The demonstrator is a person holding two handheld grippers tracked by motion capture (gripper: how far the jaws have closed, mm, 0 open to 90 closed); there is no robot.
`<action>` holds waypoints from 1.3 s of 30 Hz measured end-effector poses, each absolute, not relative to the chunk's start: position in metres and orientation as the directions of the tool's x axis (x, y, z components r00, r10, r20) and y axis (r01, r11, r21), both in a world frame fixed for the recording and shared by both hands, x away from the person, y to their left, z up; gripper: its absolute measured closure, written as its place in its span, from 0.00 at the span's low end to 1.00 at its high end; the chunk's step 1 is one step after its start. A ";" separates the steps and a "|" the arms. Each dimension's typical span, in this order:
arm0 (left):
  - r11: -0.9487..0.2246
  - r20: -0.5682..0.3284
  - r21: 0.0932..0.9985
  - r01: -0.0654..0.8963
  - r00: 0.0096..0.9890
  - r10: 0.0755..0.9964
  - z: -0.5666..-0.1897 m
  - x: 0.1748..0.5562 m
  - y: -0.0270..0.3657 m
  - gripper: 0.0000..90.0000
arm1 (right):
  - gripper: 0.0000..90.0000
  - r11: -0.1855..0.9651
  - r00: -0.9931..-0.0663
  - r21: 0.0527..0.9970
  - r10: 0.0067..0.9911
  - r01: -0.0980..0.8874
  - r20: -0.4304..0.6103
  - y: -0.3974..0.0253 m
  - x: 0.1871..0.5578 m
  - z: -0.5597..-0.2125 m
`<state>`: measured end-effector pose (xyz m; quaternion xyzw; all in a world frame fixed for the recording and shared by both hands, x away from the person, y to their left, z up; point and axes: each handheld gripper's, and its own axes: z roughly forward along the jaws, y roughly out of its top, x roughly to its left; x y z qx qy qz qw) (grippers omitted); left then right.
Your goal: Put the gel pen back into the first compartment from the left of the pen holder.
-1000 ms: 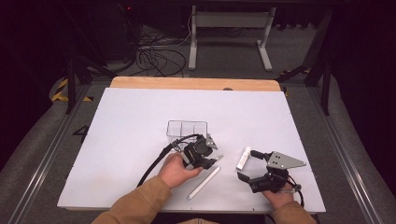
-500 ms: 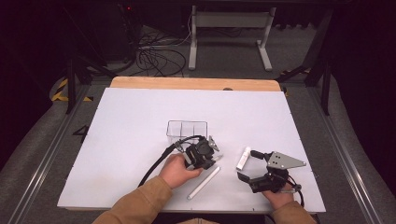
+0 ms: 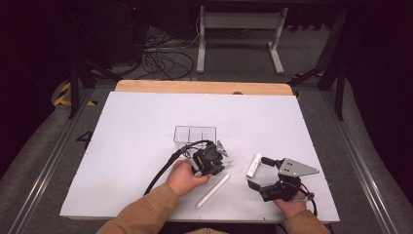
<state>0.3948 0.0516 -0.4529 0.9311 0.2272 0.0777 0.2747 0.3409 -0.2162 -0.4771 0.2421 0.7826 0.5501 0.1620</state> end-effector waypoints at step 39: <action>-0.372 0.008 0.897 0.238 0.834 0.552 -0.374 0.376 0.119 0.88 | 0.04 0.278 -0.831 0.940 0.556 0.198 0.011 -0.216 0.340 -0.477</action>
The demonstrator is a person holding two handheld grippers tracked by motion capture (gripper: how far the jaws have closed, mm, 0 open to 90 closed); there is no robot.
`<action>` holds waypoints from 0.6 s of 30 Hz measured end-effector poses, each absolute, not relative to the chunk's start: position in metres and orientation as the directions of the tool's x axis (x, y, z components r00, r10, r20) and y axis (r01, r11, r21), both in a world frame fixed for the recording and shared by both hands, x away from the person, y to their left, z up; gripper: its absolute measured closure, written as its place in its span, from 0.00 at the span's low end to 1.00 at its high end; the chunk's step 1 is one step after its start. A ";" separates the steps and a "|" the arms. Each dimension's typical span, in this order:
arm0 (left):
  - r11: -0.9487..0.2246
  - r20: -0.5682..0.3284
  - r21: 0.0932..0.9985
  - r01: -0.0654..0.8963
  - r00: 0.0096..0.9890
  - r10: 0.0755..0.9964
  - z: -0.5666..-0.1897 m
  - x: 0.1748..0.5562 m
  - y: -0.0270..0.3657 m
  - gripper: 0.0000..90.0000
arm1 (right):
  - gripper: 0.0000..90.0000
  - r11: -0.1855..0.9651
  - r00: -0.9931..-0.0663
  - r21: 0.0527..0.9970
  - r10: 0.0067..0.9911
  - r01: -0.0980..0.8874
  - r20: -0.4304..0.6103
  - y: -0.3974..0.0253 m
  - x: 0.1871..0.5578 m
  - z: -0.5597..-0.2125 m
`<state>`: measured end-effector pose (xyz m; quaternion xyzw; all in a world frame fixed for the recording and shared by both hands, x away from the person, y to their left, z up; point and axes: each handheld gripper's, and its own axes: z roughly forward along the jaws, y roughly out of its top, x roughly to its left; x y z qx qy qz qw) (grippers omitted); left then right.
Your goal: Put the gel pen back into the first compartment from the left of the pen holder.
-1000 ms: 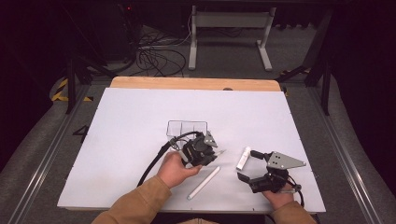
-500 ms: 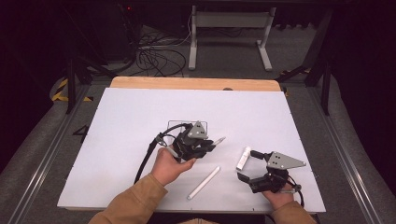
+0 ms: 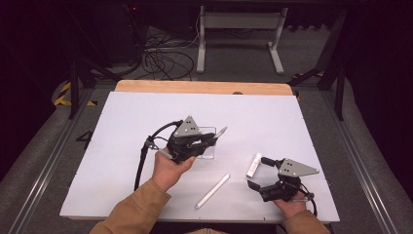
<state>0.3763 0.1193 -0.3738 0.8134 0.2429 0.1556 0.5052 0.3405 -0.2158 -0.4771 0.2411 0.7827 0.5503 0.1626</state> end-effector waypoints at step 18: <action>-0.203 -0.013 0.962 0.184 0.772 0.636 -0.371 0.383 0.150 0.88 | 0.04 0.277 -0.830 0.939 0.557 0.202 0.014 -0.216 0.341 -0.477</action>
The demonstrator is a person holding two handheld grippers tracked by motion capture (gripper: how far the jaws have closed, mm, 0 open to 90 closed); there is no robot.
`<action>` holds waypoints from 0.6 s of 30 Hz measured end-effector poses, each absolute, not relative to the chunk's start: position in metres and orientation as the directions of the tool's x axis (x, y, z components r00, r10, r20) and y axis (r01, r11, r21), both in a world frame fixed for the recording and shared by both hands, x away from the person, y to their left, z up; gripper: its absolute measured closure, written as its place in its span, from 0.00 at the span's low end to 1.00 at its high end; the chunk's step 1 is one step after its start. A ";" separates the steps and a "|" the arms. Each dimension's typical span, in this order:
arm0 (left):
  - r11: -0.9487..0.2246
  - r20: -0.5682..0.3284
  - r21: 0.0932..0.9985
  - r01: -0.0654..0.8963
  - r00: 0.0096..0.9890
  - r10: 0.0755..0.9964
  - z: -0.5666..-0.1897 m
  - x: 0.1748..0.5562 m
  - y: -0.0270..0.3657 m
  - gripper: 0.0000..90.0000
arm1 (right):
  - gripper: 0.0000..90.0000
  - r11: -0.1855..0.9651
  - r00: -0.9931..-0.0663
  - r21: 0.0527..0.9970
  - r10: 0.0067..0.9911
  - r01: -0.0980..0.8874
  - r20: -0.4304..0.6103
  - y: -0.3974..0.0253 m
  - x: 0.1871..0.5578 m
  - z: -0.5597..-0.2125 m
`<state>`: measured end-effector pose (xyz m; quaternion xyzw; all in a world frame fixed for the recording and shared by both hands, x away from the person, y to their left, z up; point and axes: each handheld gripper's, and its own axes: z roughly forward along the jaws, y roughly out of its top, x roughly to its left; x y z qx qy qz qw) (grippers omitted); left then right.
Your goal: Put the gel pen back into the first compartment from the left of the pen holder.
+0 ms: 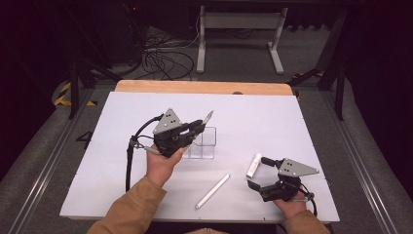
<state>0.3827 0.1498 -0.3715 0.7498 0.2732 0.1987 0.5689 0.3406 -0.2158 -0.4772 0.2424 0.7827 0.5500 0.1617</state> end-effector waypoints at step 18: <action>-0.128 -0.029 0.977 0.171 0.699 0.714 -0.375 0.398 0.172 0.88 | 0.04 0.278 -0.830 0.939 0.558 0.203 0.014 -0.215 0.341 -0.478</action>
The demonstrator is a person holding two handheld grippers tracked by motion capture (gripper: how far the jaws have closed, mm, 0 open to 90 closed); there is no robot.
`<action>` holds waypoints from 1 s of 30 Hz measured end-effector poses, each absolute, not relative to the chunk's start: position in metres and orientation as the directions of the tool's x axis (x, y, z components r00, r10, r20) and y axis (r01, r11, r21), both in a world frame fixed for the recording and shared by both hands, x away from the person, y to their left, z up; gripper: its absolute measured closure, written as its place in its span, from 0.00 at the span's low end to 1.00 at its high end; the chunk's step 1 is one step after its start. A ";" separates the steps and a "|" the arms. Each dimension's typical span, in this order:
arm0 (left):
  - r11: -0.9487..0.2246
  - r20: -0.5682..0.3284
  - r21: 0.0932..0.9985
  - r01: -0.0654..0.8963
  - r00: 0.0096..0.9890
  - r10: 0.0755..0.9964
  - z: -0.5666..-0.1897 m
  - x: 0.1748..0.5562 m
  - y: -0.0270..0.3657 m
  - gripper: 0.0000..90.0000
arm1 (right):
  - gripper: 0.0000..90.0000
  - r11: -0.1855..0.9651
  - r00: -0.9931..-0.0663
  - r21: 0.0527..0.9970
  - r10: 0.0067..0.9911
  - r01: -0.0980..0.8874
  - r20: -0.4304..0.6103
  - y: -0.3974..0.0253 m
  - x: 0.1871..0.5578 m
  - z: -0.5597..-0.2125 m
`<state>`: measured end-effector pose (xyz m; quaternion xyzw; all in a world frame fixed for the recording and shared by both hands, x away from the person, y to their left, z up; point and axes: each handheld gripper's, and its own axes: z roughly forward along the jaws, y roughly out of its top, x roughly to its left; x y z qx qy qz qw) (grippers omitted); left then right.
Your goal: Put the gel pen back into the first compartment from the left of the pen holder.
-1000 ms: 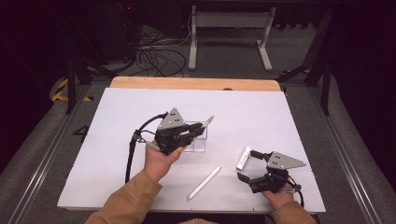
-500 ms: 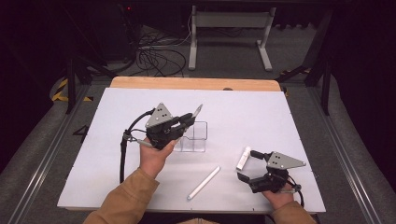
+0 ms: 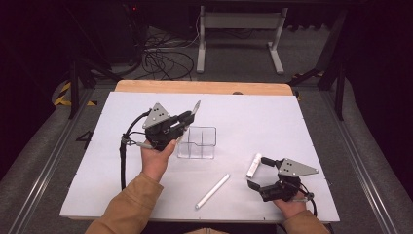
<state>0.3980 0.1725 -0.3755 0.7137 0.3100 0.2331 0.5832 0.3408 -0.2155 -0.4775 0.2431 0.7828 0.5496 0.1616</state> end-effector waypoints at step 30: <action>-0.125 -0.028 0.976 0.179 0.669 0.743 -0.385 0.413 0.175 0.88 | 0.04 0.281 -0.832 0.939 0.554 0.201 0.013 -0.215 0.341 -0.478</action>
